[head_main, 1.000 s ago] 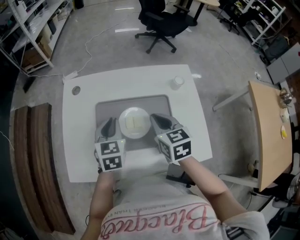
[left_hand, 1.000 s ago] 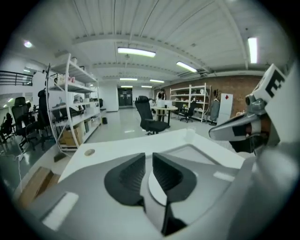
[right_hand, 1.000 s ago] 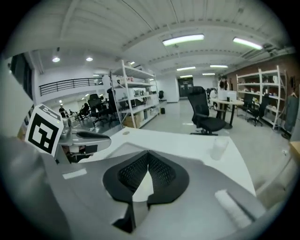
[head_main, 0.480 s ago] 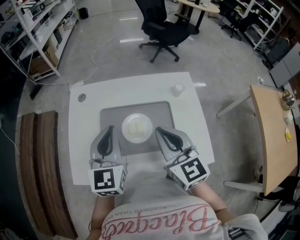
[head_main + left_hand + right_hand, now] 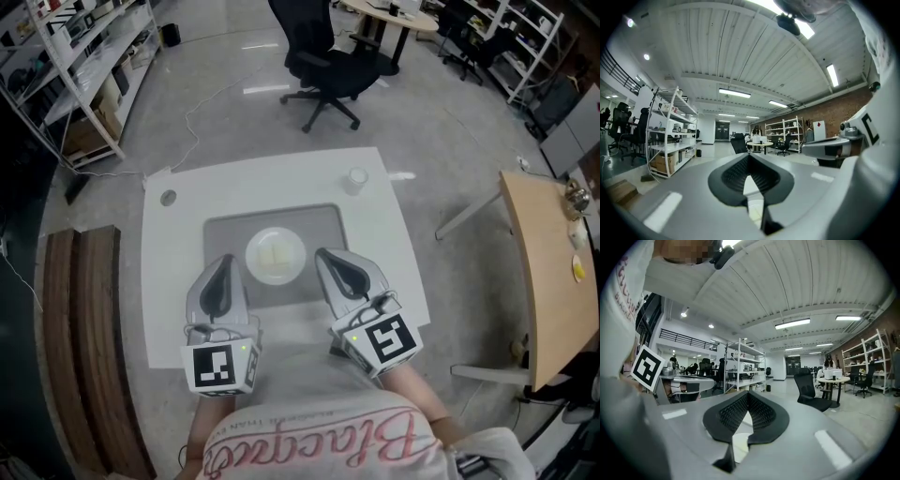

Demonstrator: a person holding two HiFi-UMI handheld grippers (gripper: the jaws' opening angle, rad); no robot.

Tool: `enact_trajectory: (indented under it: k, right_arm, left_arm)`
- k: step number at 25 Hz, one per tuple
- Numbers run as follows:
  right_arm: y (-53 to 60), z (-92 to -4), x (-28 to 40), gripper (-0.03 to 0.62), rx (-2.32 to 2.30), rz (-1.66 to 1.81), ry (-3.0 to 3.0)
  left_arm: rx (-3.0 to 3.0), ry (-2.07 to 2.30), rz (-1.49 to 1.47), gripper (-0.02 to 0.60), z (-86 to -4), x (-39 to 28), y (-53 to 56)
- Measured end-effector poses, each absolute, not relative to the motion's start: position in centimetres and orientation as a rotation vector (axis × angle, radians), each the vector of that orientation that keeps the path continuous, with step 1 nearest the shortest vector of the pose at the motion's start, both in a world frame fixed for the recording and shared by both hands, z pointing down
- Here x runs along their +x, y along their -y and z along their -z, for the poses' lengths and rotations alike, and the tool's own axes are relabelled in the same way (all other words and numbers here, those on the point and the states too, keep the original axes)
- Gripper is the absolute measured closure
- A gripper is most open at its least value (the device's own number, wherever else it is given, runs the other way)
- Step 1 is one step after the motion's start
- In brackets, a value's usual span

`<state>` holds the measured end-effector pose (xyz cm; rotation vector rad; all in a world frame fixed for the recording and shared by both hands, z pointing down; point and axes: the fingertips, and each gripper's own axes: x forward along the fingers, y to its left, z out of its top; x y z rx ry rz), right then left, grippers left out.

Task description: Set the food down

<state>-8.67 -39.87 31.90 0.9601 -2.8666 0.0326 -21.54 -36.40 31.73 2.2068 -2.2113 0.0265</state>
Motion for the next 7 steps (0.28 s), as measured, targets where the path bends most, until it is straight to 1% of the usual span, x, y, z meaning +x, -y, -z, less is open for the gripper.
enact_trajectory:
  k: [7]
  right_arm:
    - [39.64,-31.54,-8.69,0.592,0.931,-0.021,2.920]
  left_arm:
    - [2.230,2.238,-0.035,0.581,-30.90,-20.95,36.41]
